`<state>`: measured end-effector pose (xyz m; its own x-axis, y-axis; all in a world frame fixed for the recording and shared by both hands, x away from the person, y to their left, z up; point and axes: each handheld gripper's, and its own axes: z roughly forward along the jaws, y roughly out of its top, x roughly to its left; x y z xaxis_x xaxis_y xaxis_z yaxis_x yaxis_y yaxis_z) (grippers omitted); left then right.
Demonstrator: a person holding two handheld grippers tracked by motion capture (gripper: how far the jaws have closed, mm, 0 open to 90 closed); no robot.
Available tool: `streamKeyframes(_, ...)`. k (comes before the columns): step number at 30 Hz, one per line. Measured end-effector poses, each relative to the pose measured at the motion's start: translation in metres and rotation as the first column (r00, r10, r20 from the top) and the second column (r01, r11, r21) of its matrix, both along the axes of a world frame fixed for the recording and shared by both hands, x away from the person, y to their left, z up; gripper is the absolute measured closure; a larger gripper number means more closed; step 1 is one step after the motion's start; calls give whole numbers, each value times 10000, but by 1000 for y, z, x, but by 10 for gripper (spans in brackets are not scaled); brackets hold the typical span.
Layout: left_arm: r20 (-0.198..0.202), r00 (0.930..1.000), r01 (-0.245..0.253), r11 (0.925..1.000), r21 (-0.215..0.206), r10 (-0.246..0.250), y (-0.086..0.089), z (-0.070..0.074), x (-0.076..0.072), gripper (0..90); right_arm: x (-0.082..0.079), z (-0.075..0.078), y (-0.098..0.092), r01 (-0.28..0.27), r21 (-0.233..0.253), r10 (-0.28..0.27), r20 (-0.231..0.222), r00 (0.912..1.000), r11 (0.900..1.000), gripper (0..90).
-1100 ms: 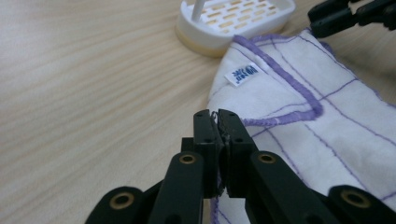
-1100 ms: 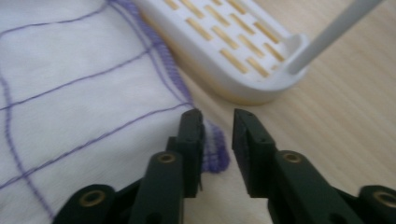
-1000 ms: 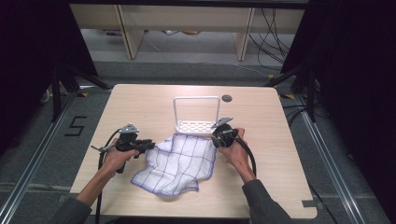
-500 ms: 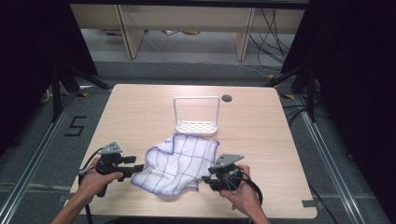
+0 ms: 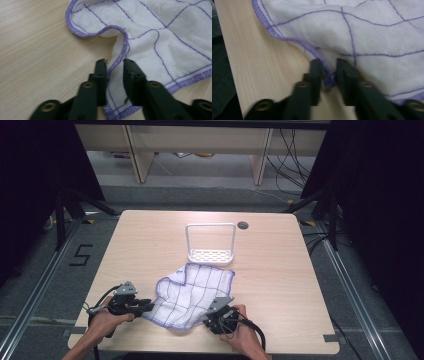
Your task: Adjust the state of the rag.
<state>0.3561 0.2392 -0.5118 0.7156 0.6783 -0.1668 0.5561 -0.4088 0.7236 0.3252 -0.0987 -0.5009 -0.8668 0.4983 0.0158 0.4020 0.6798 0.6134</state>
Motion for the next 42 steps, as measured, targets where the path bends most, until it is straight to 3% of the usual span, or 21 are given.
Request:
streamKeyframes(3,183,9998,-14,9998,-219,18,-1,1,-3,869,0,4,-3,-96,-69,96,46,9999,9999,886)
streamKeyframes(4,240,9997,95,9993,-351,-86,-3,3,-10,875,-3,11,-9,45,-188,-38,391,9992,9998,890)
streamKeyframes(5,325,9991,274,9993,-241,-266,-3,5,-14,878,-5,15,-13,-38,-39,39,344,9994,10000,891)
streamKeyframes(7,323,9992,257,9986,-462,-242,-6,6,-19,880,-6,20,-18,-130,-32,131,527,9985,9999,891)
streamKeyframes(10,291,9983,533,9960,-723,-513,-11,10,-36,880,-14,33,-41,-13,281,-11,864,9963,9996,891)
streamKeyframes(11,196,9978,650,9923,-1053,-633,-16,9,-43,879,-18,36,-47,273,327,-302,905,9954,9991,891)
streamKeyframes(12,139,9973,726,9913,-1100,-716,-19,9,-48,879,-21,40,-58,372,354,-410,1134,9927,9987,891)
streamKeyframes(15,-120,9920,1242,9874,-981,-1260,-32,8,-60,874,-34,46,-79,833,530,-881,948,9916,9951,891)
streamKeyframes(19,-363,9872,1529,9862,-627,-1554,-45,1,-67,870,-50,41,-99,1170,556,-1219,954,9879,9916,890)
streamKeyframes(24,-393,9880,1486,9886,-230,-1494,-44,-4,-67,869,-65,23,-107,1368,450,-1388,450,9893,9896,890)
streamKeyframes(30,-299,9930,1137,9933,-201,-1142,-36,-5,-67,841,-74,15,-97,1192,411,-1193,2,9929,9920,862)
streamKeyframes(31,-259,9940,1060,9944,-37,-1060,-35,-4,-66,808,-73,16,-97,1039,253,-1038,-27,9946,9943,825)
streamKeyframes(32,-202,9963,838,9965,-17,-838,-34,-3,-66,716,-72,16,-96,1221,473,-1227,97,9924,9914,727)
streamKeyframes(33,-115,9969,781,9969,131,-779,-31,-1,-65,662,-71,19,-96,1500,556,-1501,-17,9887,9871,699)
streamKeyframes(34,20,9987,508,9986,-157,-508,-31,1,-64,625,-70,21,-97,1593,805,-1601,37,9871,9839,671)
streamKeyframes(36,203,9998,79,9995,-291,-73,-28,8,-58,531,-65,30,-101,1743,1071,-1805,510,9822,9788,596)
streamKeyframes(38,625,9978,-174,9983,-557,209,-30,18,-47,498,-55,41,-105,2031,1201,-2123,692,9747,9718,565)
streamKeyframes(39,784,9967,-168,9988,-464,204,-31,21,-40,489,-49,43,-105,2084,1197,-2196,894,9715,9707,546)
streamKeyframes(40,897,9951,-340,9967,-743,406,-37,24,-33,473,-42,46,-105,2281,1322,-2414,950,9658,9646,541)
streamKeyframes(42,1180,9929,-78,9990,-440,129,-46,30,-22,460,-19,48,-105,2354,1531,-2532,1091,9612,9598,521)
